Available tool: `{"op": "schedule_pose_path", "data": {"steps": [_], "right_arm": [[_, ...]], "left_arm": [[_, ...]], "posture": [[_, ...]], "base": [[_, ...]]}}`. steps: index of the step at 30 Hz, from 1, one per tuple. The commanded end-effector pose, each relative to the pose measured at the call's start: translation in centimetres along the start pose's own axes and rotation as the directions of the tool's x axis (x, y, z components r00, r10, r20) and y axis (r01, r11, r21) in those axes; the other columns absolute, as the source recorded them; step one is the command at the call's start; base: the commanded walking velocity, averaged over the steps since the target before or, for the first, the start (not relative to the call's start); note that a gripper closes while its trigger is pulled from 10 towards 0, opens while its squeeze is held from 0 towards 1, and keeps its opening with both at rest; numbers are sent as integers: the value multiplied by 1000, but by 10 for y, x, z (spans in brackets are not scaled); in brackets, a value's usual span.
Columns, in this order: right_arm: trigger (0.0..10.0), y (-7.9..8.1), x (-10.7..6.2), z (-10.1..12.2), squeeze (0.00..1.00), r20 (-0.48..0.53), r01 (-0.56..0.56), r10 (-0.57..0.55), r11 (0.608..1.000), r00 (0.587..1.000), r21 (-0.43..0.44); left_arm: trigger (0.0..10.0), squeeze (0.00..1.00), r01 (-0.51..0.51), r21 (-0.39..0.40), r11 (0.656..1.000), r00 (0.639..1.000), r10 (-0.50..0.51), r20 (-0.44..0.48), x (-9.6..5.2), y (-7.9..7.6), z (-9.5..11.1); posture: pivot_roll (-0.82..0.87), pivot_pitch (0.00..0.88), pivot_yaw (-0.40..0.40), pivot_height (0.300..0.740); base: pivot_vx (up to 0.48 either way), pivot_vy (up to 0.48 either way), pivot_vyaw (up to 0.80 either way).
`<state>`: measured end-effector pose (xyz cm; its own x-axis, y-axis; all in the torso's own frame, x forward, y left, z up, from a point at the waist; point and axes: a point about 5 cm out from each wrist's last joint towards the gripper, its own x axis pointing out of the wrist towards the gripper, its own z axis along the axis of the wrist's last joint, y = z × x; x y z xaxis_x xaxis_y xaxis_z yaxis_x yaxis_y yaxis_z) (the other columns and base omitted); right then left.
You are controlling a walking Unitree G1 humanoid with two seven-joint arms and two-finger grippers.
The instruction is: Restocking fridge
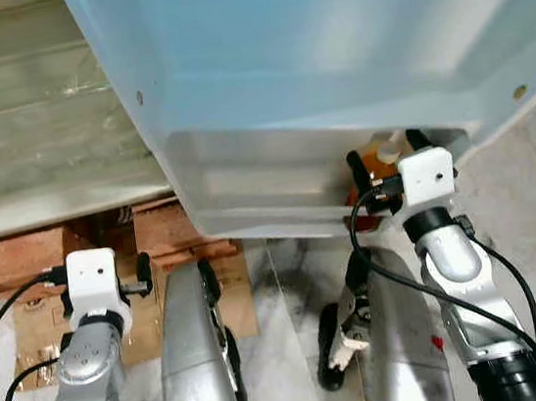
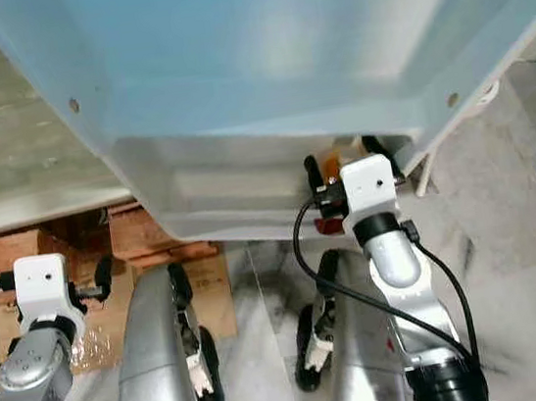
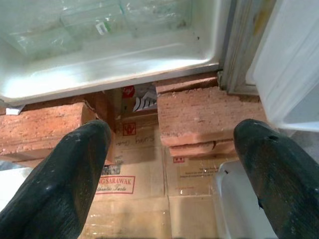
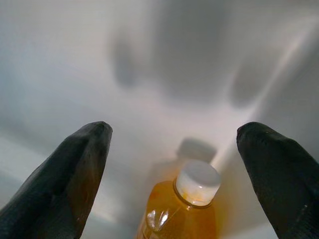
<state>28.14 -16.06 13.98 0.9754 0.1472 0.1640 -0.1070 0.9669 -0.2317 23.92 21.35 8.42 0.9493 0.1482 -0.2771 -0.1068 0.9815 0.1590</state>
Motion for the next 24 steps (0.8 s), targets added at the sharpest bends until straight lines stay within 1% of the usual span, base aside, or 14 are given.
{"op": "schedule_pose_path", "data": {"steps": [1,11,15,19,22,23,24], "right_arm": [[10000,-18,-6,5,0,18,72,-71,997,997,-13],[10000,-12,-10,7,0,-11,25,-25,1000,1000,19],[10000,-9,-9,7,0,-16,-20,21,998,1000,56],[10000,-4,-9,8,0,-17,-89,91,988,996,128],[10000,-3,-10,8,0,-24,-94,97,988,995,123],[10000,-1,-11,5,0,-48,-95,102,987,994,130],[10000,0,-12,5,0,-50,-104,112,984,992,142]], "left_arm": [[10000,0,-7,9,1000,1000,7,-30,-2,1,-8],[10000,0,-3,8,1000,1000,4,-29,-1,-1,-10],[10000,0,-2,6,1000,1000,2,-29,0,-2,-10],[10000,0,0,7,1000,1000,1,-29,0,-3,-11],[10000,0,0,7,1000,1000,1,-29,0,-3,-11],[10000,0,-2,4,1000,1000,2,-22,1,-4,-10],[10000,0,1,-3,1000,1000,-1,-17,1,-4,-10]], "posture": [[142,183,-51,526],[135,186,-56,526],[133,186,-58,526],[130,183,-60,526],[130,183,-60,526],[128,180,-63,526],[128,180,-63,526]], "base": [[-270,0,0],[-297,0,0],[-326,0,0],[-325,0,0],[-377,0,0],[0,0,0],[0,0,0]]}}
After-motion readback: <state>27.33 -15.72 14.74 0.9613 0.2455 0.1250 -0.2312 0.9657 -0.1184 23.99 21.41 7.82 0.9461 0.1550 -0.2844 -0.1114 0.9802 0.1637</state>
